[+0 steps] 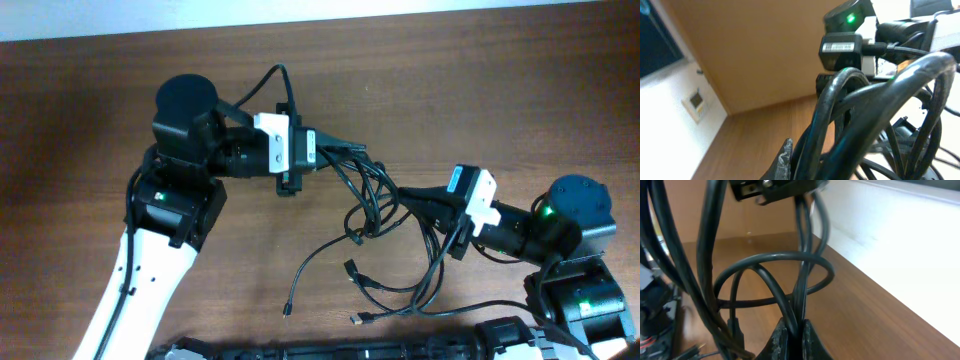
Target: Untangle cables
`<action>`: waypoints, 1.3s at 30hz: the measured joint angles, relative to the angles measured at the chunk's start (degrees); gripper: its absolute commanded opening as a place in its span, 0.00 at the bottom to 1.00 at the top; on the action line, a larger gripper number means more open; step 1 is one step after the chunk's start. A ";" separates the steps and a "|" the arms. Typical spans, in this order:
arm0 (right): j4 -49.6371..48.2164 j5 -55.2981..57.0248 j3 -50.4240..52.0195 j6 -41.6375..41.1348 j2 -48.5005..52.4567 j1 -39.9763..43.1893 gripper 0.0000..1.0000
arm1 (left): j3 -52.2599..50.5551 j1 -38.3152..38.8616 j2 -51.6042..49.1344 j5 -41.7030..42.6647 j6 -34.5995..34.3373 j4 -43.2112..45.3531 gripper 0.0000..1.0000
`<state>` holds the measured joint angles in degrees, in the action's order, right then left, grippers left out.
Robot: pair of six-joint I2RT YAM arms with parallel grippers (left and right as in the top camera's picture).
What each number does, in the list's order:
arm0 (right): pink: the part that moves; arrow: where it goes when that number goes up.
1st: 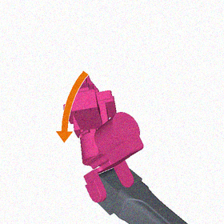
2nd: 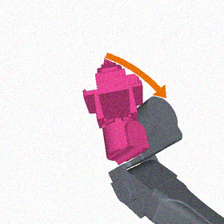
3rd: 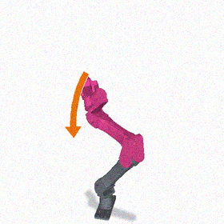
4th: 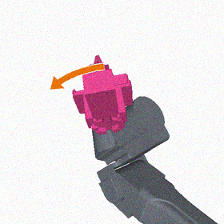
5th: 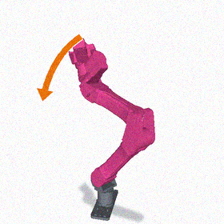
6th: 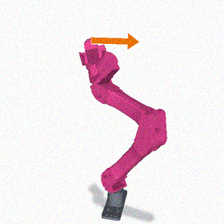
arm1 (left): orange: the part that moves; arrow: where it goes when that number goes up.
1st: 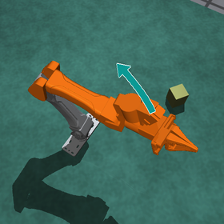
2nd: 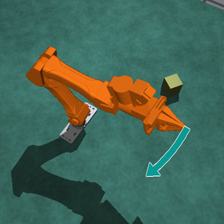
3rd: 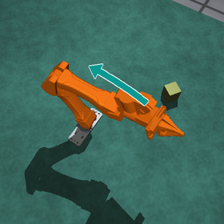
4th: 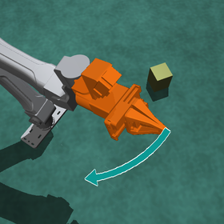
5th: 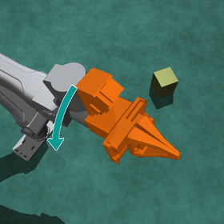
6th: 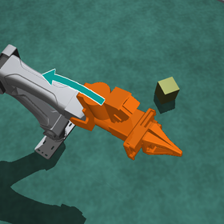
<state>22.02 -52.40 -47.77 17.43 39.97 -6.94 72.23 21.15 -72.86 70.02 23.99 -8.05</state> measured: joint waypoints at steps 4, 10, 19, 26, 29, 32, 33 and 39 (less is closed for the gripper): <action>-0.76 2.47 0.00 -2.14 -0.07 -0.20 0.04 | 0.00 -1.05 -0.11 -1.01 0.07 -2.89 0.00; -2.36 10.58 -0.02 -9.20 -0.44 0.04 0.04 | -0.02 -2.27 -0.11 -1.81 0.09 -5.33 0.00; 3.87 41.27 -0.07 -38.71 -0.48 0.02 0.04 | -0.02 -2.27 -0.11 -1.79 0.07 -5.90 0.00; 11.23 51.69 -0.22 -49.20 -0.66 0.02 0.04 | -0.02 -2.27 -0.11 -1.92 0.07 -6.01 0.00; 11.26 52.92 -0.22 -50.99 -0.66 0.04 0.04 | -0.02 -2.27 -0.11 -1.95 0.09 -6.71 0.00; 11.37 53.53 -0.22 -53.46 -0.66 0.02 0.04 | -0.02 -2.27 -0.11 -2.16 0.07 -8.50 0.00; 11.39 53.79 -0.22 -54.12 -0.66 0.02 0.04 | -0.02 -2.27 -0.11 -2.43 0.07 -8.81 0.00; 11.93 56.06 -0.22 -60.57 -0.63 0.04 0.13 | -0.02 -2.27 -0.15 -9.01 0.07 -15.41 0.00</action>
<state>33.95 3.66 -47.99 -43.13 39.33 -6.90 72.20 18.87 -73.01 61.01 24.05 -23.46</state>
